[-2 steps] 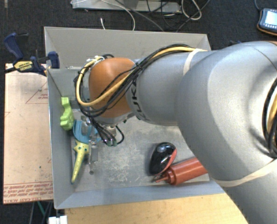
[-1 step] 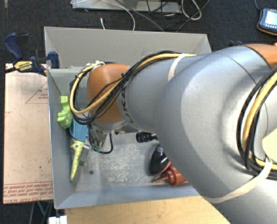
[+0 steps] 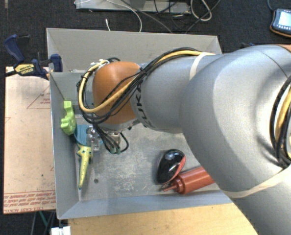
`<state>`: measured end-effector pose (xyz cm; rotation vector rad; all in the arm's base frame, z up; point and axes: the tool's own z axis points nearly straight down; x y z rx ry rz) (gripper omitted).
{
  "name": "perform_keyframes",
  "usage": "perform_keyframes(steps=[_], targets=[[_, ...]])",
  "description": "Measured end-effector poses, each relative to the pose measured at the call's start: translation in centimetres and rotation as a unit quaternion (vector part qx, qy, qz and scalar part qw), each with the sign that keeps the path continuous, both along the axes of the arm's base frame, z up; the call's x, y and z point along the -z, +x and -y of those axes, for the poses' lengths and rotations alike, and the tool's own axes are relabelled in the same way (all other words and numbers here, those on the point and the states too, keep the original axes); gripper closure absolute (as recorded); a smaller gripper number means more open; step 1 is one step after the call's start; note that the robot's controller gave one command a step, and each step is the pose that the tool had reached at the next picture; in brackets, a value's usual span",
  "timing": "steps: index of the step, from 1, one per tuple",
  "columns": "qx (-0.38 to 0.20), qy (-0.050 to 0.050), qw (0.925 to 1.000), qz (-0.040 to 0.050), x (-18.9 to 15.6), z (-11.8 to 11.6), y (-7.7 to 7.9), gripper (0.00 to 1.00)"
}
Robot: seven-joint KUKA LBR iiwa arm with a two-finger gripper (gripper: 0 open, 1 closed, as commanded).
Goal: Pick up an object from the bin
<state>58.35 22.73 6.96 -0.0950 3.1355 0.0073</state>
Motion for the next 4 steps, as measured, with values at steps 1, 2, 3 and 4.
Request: perform_keyframes(steps=[1, 2, 3, 4], targets=[[0.0, 0.0, 1.0, 0.0, 0.0, 0.0, 0.0, 1.0], [0.001, 0.001, 1.0, 0.0016, -1.1, 0.0, 0.1, 1.0], [0.001, 0.0, 1.0, -0.0005, -4.2, 0.1, -0.1, 1.0], [0.001, 0.0, 1.0, 0.0001, -7.8, 0.0, 0.0, 1.0]])
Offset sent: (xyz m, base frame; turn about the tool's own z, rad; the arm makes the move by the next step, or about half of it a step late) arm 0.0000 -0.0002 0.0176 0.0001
